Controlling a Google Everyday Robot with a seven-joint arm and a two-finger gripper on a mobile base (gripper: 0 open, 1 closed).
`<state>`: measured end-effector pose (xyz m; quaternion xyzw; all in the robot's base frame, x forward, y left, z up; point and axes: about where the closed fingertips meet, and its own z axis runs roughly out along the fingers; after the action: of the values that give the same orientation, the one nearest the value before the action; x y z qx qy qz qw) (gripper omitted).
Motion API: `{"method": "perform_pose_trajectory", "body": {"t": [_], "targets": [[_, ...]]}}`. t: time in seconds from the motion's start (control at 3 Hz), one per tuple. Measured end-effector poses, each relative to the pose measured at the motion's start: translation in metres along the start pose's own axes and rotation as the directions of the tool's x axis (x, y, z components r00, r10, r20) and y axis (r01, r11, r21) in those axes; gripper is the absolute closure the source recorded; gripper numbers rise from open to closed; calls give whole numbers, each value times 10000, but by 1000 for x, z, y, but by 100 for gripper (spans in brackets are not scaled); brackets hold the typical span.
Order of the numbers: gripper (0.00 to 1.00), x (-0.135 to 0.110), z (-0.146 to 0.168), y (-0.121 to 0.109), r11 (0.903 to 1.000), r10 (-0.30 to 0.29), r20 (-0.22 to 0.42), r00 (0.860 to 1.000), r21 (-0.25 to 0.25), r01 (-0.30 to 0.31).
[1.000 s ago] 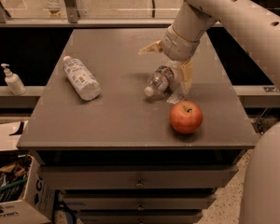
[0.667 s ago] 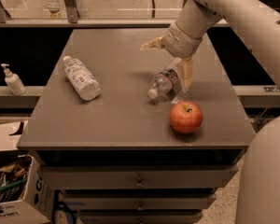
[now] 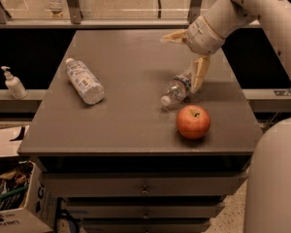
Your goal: Knock water bottle over
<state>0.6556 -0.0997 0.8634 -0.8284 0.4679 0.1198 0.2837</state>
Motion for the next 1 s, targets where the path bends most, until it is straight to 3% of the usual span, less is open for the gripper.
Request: {"method": "perform_pose_trajectory", "body": {"t": [0.33,0.67,1.0], "targets": [[0,-2,-23,2,9838,1396,1002,9851,992,-1495],[0,-2,-42,6,9534,2250,1672,9599,1655,-2524],[0,1,-62,12,9096,2960,2257,9281,2299,-3460]]}}
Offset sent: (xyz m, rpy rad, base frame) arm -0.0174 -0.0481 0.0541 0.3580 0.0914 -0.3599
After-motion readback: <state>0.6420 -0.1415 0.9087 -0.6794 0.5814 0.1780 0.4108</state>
